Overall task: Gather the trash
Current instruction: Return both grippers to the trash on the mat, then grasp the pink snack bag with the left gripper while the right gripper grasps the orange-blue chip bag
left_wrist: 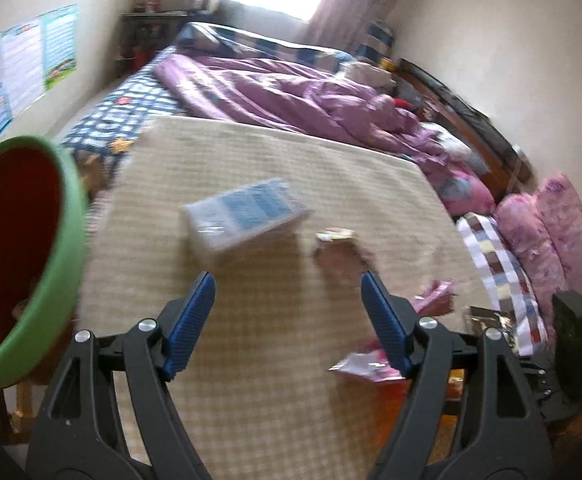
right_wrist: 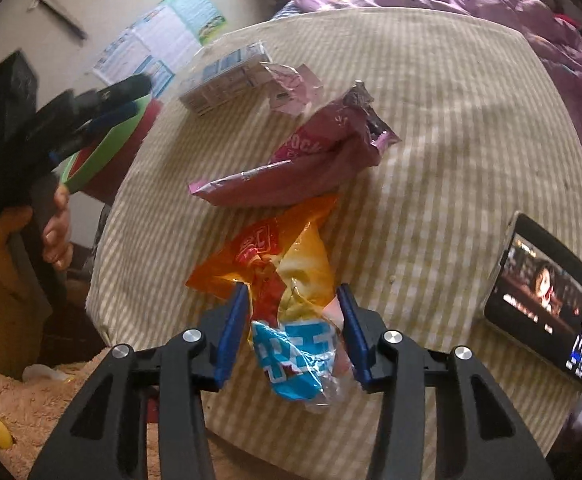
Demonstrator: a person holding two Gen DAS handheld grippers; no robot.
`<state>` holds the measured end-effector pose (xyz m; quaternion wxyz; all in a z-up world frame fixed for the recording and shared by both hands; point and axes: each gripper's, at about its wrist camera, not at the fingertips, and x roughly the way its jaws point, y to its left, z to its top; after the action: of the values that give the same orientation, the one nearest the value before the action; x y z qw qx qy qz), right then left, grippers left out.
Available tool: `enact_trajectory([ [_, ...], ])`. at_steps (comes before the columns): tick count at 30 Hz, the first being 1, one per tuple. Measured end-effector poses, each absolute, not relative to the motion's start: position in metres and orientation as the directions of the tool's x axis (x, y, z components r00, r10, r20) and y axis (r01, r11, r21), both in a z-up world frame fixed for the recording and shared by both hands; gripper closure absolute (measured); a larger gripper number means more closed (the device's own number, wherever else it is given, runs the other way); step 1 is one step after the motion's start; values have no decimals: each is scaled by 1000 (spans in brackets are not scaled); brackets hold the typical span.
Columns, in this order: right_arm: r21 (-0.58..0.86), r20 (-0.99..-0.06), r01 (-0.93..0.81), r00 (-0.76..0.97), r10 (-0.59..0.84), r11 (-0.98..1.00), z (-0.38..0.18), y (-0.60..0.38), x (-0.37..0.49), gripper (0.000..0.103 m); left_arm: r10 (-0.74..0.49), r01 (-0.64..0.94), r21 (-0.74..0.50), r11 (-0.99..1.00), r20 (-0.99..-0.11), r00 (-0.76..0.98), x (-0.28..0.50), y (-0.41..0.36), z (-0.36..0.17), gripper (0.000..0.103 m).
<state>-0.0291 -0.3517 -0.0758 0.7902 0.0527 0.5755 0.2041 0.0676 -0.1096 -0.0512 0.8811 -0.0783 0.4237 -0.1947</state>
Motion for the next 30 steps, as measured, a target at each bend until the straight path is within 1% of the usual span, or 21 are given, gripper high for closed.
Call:
enact_trajectory([
  [1,321,-887,-271,250,389,907,-77,-353,-30,59,-443,325,-310,893,-728,523,70,-125,-54,31],
  [5,342,-877,-302,236,418,890,-80,-357,-29,59,-492,447,-300,843,-766,413,74,-171,-67,31],
  [7,353,-872,-316,229,432,881,-80,-358,-30,58,-486,475,-286,832,-789,377,72,-190,-77,31],
  [10,363,-867,-331,222,446,871,-81,-363,-21,57,-491,495,-296,817,-807,327,68,-207,-91,31],
  [11,367,-865,-335,221,451,868,-80,-364,-21,57,-489,498,-296,815,-813,317,69,-210,-95,32],
  [12,370,-863,-339,220,455,865,-80,-364,-21,57,-483,500,-292,815,-819,309,69,-214,-99,35],
  [13,373,-861,-340,219,458,863,-80,-365,-22,57,-471,499,-285,819,-830,299,69,-218,-104,45],
  [14,375,-860,-342,219,462,861,-81,-366,-22,57,-463,496,-281,822,-837,292,69,-219,-108,58],
  [16,377,-857,-343,223,465,860,-80,-368,-23,58,-445,476,-278,834,-850,282,71,-221,-114,72],
  [19,378,-851,-328,245,465,866,-77,-366,-21,62,-417,410,-262,874,-837,354,68,-205,-106,75],
  [22,375,-843,-337,264,469,864,-72,-361,-15,63,-387,348,-245,905,-813,435,64,-184,-89,76],
  [25,366,-832,-349,293,472,863,-64,-352,-7,63,-329,260,-222,940,-793,513,57,-154,-74,76],
  [30,355,-810,-359,343,475,864,-53,-335,13,63,-246,122,-213,969,-815,525,54,-117,-79,76],
])
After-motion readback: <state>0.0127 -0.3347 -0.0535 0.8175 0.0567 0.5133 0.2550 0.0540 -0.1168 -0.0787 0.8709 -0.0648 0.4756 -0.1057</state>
